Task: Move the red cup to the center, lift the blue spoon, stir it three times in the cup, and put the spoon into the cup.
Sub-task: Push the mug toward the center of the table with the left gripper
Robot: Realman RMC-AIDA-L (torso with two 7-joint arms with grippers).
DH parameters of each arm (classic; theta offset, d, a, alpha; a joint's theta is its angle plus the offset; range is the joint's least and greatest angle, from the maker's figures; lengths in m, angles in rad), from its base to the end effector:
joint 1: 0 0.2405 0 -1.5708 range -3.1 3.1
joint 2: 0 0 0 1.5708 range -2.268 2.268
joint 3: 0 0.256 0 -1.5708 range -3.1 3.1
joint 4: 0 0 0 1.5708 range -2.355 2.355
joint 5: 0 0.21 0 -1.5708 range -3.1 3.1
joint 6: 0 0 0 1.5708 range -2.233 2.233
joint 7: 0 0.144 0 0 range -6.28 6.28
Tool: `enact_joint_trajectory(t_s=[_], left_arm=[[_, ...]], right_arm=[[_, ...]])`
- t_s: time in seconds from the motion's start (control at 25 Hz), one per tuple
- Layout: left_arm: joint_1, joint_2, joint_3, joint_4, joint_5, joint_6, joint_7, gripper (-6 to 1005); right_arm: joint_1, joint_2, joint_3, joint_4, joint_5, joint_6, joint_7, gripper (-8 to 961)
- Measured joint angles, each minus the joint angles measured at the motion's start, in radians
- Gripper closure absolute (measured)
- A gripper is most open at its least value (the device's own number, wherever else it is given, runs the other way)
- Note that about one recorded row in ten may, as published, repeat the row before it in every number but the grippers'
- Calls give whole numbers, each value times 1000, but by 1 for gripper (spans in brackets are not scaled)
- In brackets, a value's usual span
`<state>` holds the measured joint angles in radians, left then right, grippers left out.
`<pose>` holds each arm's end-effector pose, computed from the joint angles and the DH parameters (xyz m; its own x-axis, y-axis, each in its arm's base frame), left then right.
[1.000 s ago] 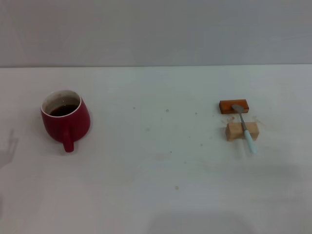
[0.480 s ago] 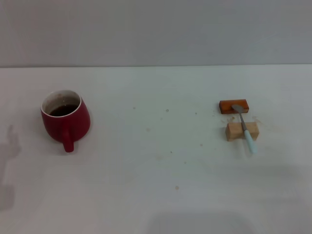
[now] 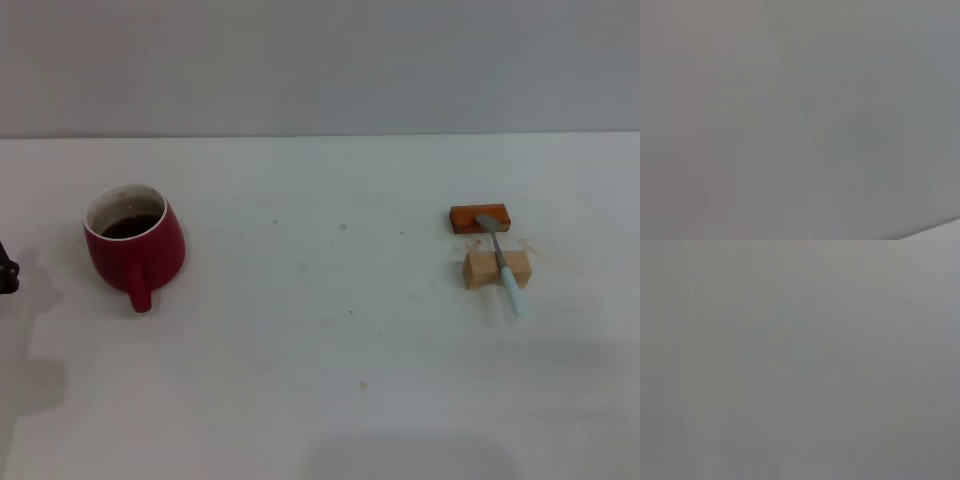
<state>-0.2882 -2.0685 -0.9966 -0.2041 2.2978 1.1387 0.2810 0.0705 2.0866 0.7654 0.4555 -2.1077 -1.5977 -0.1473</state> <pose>-0.3781 0.2900 0.0056 0.9143 0.0470 0.4022 0.3990 0.0649 -0.9147 0.3273 0.2214 0.0151 0.7071 0.3527 -0.6129 -0.6915 0.1641 -0.7034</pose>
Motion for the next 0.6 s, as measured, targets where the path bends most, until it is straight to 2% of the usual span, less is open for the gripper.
enact_joint_trajectory(t_s=[0.16,0.6], left_arm=[[-9,0,1,0,0,-7,63,1001],[-47,1,43,1,2,-69,227,997]], right_arm=[[0,-1,0,0,0,-4,0,216],[4,-2,0,-1,0,-8,0,215]])
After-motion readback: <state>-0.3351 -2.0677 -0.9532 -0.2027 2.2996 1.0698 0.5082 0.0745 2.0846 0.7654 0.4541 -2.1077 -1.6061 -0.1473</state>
